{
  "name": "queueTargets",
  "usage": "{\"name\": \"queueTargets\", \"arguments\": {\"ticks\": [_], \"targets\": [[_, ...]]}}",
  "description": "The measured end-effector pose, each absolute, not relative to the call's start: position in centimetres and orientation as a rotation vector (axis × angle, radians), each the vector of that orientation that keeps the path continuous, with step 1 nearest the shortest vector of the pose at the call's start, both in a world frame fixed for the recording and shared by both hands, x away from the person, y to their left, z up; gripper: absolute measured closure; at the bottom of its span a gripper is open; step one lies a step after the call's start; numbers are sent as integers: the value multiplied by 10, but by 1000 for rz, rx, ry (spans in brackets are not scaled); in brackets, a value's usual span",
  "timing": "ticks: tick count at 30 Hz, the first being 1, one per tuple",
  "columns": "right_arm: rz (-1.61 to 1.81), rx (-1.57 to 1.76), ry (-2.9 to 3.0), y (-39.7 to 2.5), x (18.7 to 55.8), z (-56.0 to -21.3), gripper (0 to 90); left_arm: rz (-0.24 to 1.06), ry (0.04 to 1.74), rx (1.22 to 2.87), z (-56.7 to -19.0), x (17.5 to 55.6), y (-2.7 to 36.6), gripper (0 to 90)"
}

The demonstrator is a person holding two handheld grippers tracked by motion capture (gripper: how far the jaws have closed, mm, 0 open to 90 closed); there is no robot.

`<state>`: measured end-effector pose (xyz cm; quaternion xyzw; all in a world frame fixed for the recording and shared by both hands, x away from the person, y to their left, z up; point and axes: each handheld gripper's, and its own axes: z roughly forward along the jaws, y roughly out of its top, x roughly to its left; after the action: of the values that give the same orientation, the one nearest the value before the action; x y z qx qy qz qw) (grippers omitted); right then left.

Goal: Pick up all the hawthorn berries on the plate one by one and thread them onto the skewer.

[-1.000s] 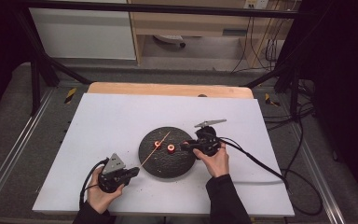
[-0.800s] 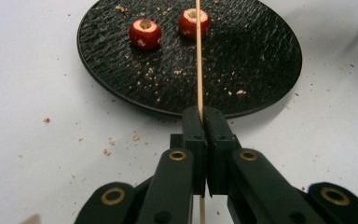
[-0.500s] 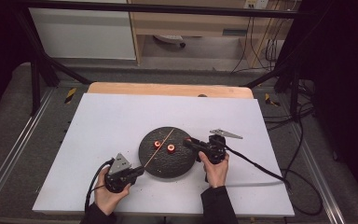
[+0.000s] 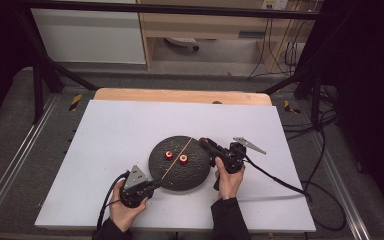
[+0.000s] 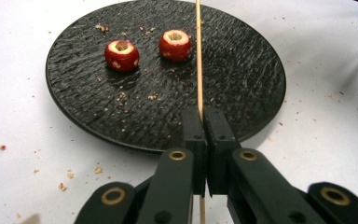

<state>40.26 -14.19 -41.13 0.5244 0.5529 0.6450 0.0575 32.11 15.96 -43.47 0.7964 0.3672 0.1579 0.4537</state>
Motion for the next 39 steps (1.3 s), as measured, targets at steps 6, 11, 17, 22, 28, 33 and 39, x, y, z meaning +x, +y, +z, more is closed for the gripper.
{"name": "queueTargets", "arguments": {"ticks": [6, 11, 17, 22, 28, 33, 39], "targets": [[2014, 1603, 1573, -142, 407, -409, 623, 394, 891, 1954, -435, 318, 153, 881], [2057, 1604, 1509, -141, 411, -409, 623, 388, 881, 1954, -436, 318, 149, 881], [2107, 1607, 1443, -141, 414, -409, 624, 390, 868, 1947, -435, 317, 145, 881], [2147, 1614, 1409, -139, 414, -409, 624, 392, 861, 1943, -434, 316, 142, 881], [2174, 1615, 1386, -138, 412, -410, 624, 393, 855, 1935, -433, 316, 140, 881], [2178, 1618, 1386, -137, 411, -411, 624, 396, 848, 1931, -432, 316, 139, 881], [2206, 1622, 1381, -136, 410, -412, 624, 397, 858, 1919, -431, 317, 137, 881]]}}
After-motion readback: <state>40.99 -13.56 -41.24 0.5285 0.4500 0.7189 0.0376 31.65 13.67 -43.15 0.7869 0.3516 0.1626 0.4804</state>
